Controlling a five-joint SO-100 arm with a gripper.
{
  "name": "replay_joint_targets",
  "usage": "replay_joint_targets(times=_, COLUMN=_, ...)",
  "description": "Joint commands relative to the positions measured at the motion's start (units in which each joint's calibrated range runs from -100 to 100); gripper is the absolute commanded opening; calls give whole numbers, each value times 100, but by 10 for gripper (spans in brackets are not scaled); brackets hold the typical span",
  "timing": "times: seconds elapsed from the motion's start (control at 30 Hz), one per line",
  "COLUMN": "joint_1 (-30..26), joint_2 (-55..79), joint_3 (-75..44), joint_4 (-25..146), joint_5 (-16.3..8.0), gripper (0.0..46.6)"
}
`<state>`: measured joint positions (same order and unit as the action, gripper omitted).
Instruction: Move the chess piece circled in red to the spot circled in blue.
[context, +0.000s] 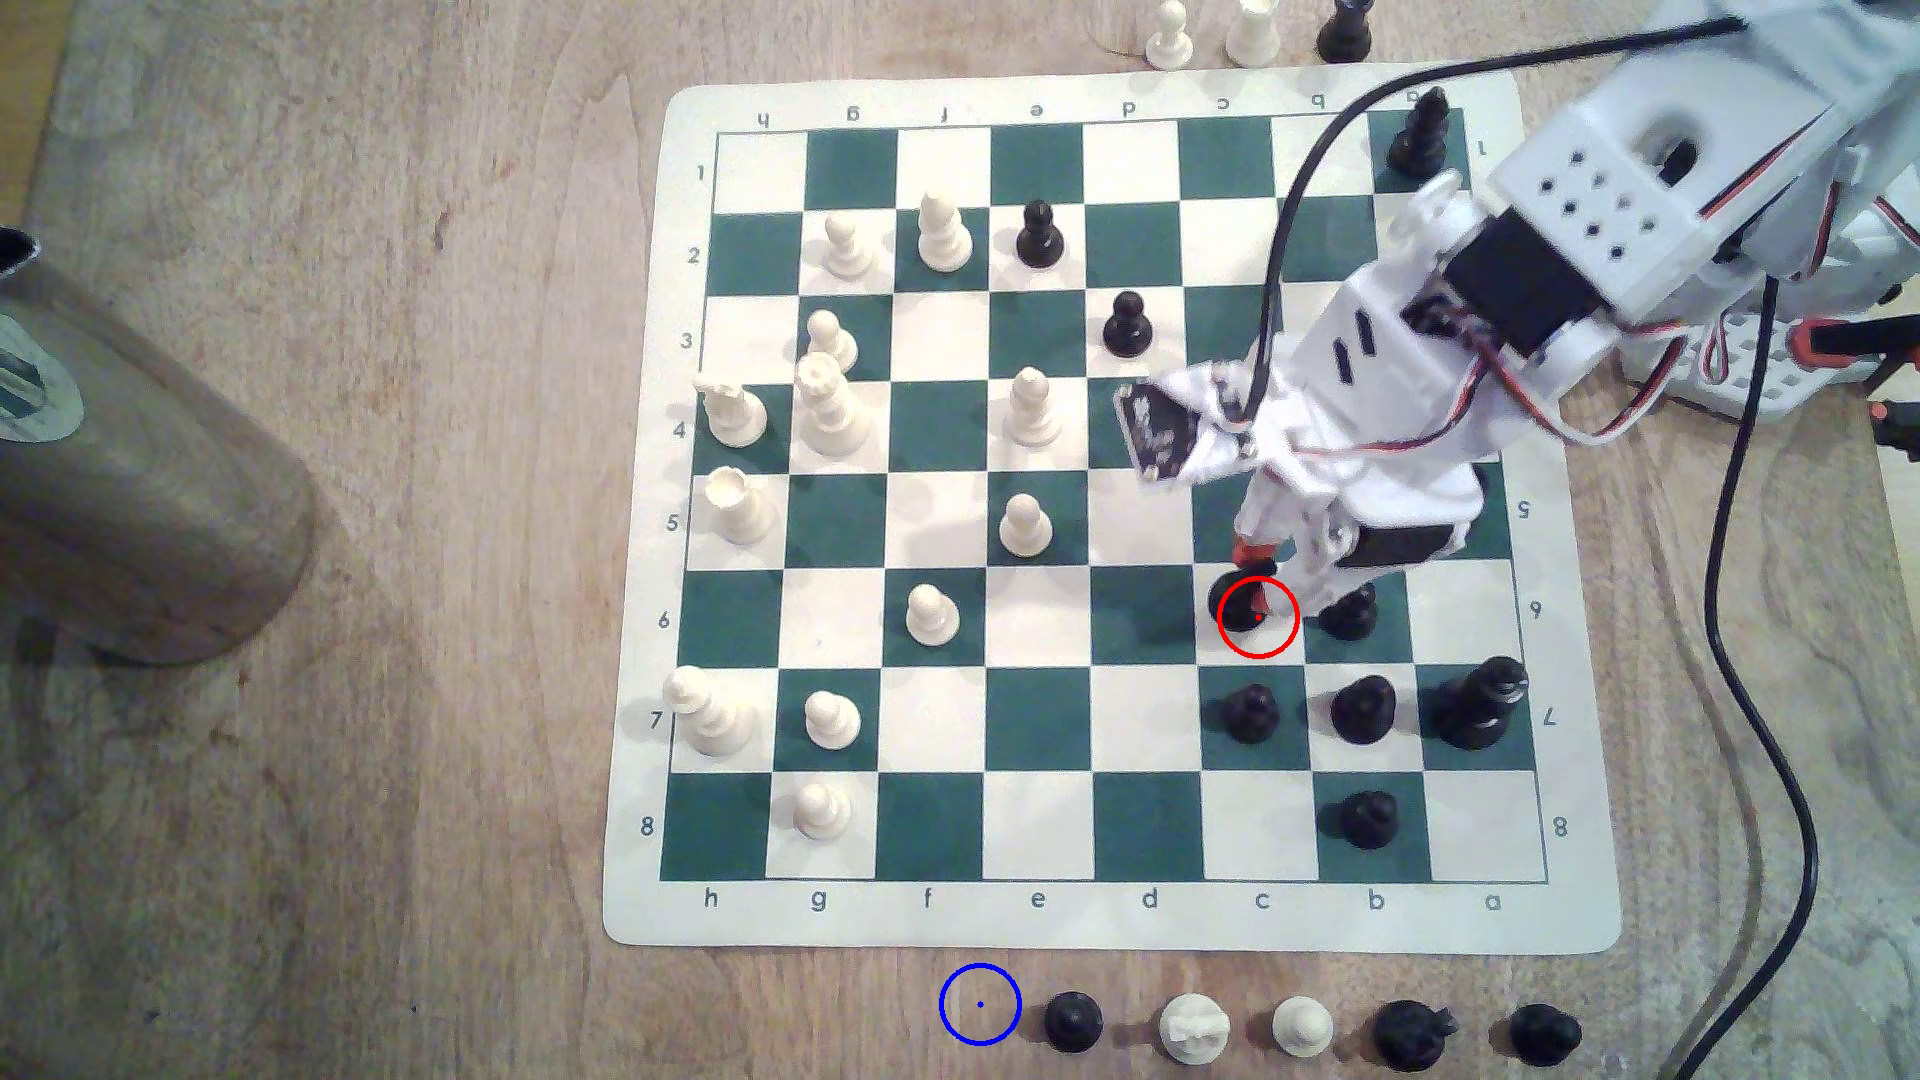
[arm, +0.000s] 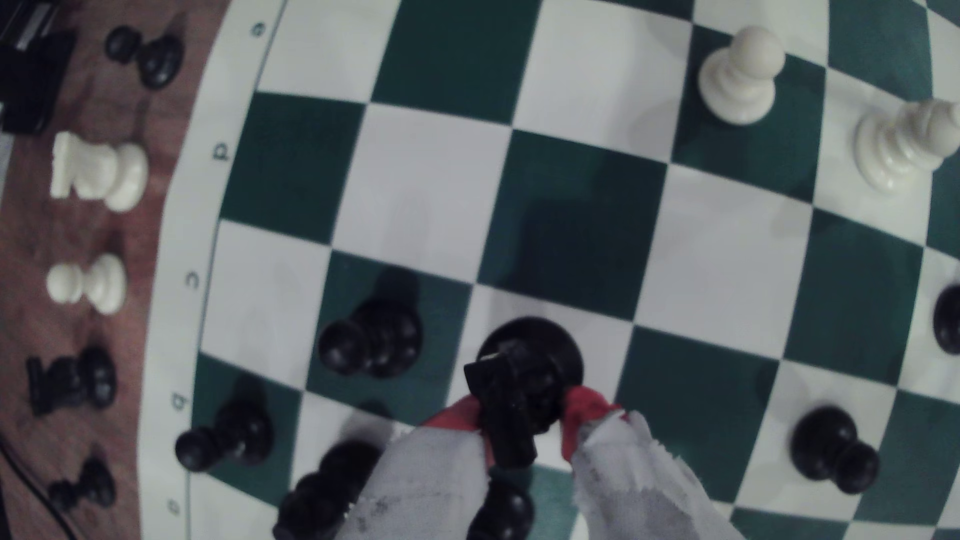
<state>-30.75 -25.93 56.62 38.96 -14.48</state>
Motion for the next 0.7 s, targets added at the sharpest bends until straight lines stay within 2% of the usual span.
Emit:
replay_joint_targets(times=0.0, joint_1=13, joint_2=-896, joint_3=-458, joint_4=231, joint_5=34, gripper=2)
replay_joint_targets(times=0.1, joint_1=44, joint_2=-1201, joint_3=-458, joint_4=321, joint_5=49, gripper=2)
replay_joint_targets(times=0.2, joint_1=5, joint_2=-1329, joint_3=-948, joint_4=723, joint_5=142, gripper=2)
replay_joint_targets(times=0.43, joint_1=-222, joint_2=-123, joint_3=-2589, joint_4=1009, joint_5=288, gripper=2)
replay_joint_targets(times=0.67, joint_1=-253, joint_2=1150, joint_3=-3903, joint_4=1001, joint_5=298, gripper=2)
